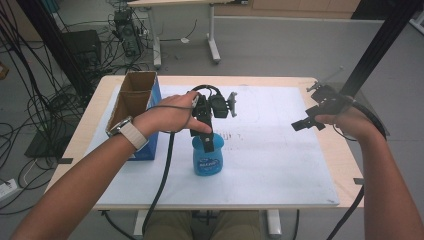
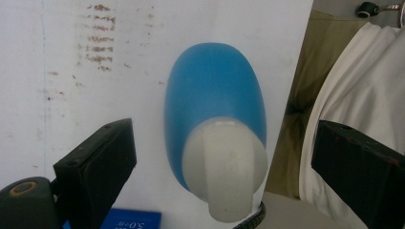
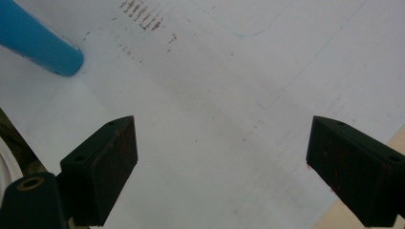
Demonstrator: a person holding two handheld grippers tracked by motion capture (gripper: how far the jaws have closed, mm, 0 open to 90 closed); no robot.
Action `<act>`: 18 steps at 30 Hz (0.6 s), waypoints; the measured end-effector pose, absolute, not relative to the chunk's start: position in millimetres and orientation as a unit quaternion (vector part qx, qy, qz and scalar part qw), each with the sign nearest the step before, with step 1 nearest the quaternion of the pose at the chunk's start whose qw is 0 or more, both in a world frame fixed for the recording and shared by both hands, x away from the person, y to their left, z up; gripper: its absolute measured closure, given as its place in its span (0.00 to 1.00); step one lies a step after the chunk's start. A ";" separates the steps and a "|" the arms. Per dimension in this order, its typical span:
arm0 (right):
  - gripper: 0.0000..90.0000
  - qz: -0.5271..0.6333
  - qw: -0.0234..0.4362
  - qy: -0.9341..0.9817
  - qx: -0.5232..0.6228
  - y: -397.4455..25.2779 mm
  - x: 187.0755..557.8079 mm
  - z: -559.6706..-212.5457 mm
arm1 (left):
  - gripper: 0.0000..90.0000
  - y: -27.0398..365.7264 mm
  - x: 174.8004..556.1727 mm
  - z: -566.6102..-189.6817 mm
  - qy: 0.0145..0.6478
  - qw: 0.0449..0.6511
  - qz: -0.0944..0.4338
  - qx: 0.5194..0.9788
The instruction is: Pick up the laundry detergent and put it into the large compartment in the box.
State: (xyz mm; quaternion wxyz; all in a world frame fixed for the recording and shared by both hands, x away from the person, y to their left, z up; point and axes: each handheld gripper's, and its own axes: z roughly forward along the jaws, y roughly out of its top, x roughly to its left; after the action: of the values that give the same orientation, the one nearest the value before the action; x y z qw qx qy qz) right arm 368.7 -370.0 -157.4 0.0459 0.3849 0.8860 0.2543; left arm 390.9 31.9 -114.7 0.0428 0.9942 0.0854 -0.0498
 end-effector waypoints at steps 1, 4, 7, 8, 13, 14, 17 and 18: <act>0.11 0.255 0.046 0.886 0.385 -370.0 368.7 -157.8 | 0.10 31.6 390.6 -115.3 0.087 0.042 -0.050 0.994; 0.11 0.254 0.045 0.886 0.384 -369.7 368.9 -158.5 | 0.10 30.7 389.6 -117.5 0.086 0.041 -0.049 0.994; 0.11 0.255 0.045 0.886 0.385 -369.5 368.6 -159.0 | 0.11 31.2 389.5 -119.2 0.085 0.044 -0.049 0.994; 0.11 0.255 0.045 0.886 0.384 -369.4 368.6 -159.0 | 0.12 30.8 389.3 -119.8 0.084 0.043 -0.049 0.994; 0.11 0.254 0.044 0.886 0.385 -369.8 368.0 -159.9 | 0.13 29.6 388.2 -123.0 0.083 0.042 -0.046 0.995; 0.11 0.255 0.044 0.886 0.386 -370.0 367.8 -160.4 | 0.13 29.0 388.2 -124.0 0.082 0.041 -0.045 0.995; 0.11 0.255 0.044 0.885 0.386 -370.5 367.3 -161.3 | 0.13 29.3 388.3 -127.2 0.084 0.041 -0.046 0.995; 0.11 0.255 0.044 0.886 0.386 -370.5 367.2 -161.6 | 0.13 29.0 388.2 -128.2 0.083 0.040 -0.046 0.995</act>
State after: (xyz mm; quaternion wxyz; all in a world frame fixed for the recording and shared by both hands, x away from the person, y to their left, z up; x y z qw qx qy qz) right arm 367.2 -370.5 -161.6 0.0437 0.3859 0.8855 0.2551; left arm 388.2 29.0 -128.2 0.0403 0.9947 0.0833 -0.0456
